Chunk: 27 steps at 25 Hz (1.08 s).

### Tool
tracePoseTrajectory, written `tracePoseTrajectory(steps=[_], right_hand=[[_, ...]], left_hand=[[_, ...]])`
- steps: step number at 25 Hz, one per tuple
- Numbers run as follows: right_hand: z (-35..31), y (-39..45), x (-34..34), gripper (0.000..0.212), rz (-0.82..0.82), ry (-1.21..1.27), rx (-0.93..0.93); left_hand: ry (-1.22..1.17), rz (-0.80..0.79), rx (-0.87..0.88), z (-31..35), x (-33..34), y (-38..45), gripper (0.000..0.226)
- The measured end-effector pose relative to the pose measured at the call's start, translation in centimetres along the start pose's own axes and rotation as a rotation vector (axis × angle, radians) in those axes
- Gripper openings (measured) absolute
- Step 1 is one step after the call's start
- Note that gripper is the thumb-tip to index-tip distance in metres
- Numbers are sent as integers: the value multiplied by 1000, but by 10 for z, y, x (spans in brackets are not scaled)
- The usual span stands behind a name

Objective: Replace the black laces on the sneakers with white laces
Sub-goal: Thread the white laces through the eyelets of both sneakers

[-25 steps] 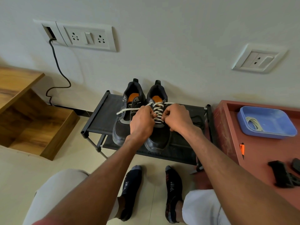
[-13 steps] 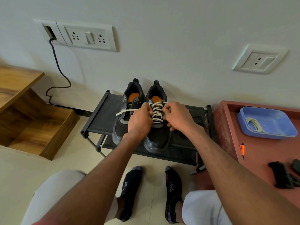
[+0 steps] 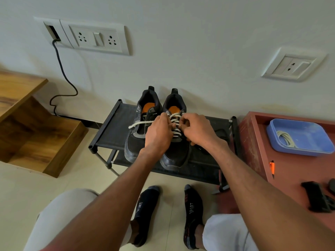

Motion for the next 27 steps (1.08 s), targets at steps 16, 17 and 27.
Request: tracePoseTrajectory(steps=[16, 17, 27], right_hand=[[2, 5, 8, 8, 53, 53, 64], [2, 4, 9, 7, 86, 43, 51], [-3, 5, 16, 3, 208, 33, 77]], left_hand=[[-81, 42, -98, -2, -9, 11, 9], [-80, 43, -98, -1, -8, 11, 8], [-25, 131, -82, 8, -7, 7, 15]])
Point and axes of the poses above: each hand's wrist, its own y-axis towards the middle knuckle, its own x-axis out of the palm, z = x × y, the point moved 1 cm from there along y, towards the middle knuckle, and after that the axes turned 11 degrees about -y, right-handed, at the moved point
